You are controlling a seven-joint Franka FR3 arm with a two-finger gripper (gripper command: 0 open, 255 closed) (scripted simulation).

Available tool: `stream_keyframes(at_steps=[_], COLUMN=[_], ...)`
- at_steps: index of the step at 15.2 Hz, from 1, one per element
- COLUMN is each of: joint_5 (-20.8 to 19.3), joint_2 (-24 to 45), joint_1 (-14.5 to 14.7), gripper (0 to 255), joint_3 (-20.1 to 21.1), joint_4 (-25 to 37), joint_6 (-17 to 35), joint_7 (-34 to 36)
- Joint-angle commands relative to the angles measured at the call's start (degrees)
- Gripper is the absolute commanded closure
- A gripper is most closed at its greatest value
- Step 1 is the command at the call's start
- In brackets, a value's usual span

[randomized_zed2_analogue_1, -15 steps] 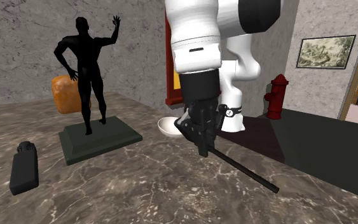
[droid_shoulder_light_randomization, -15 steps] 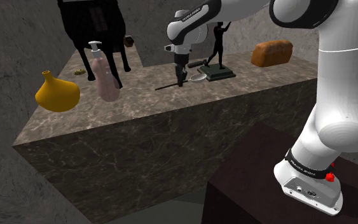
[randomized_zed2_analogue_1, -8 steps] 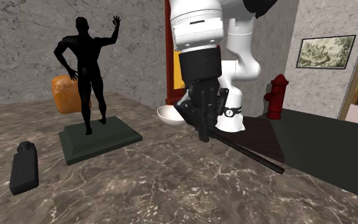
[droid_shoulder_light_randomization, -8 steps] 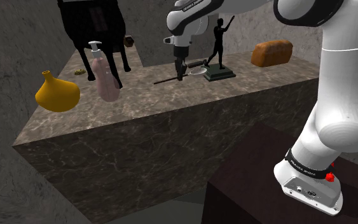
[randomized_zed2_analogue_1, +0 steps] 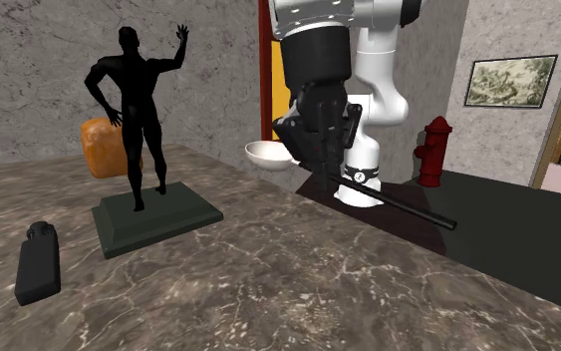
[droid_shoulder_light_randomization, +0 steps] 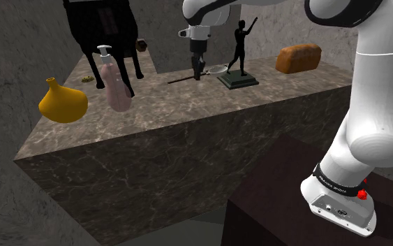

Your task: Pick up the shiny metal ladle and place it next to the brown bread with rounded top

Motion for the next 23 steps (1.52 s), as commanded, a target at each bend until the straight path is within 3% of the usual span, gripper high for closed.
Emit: stream_keyframes(at_steps=[1,20,23], joint_5=[-0.1,-0.5,-1.1], joint_2=[-0.4,0.1,-3.1], joint_1=[0.0,-0.9,-1.7], gripper=[255,255,255], joint_3=[-0.1,-0.3,-1.1], joint_4=[0.9,16.1,11.8], joint_6=[-1.3,-15.9,-14.9], joint_7=[0.2,2.2,0.3])
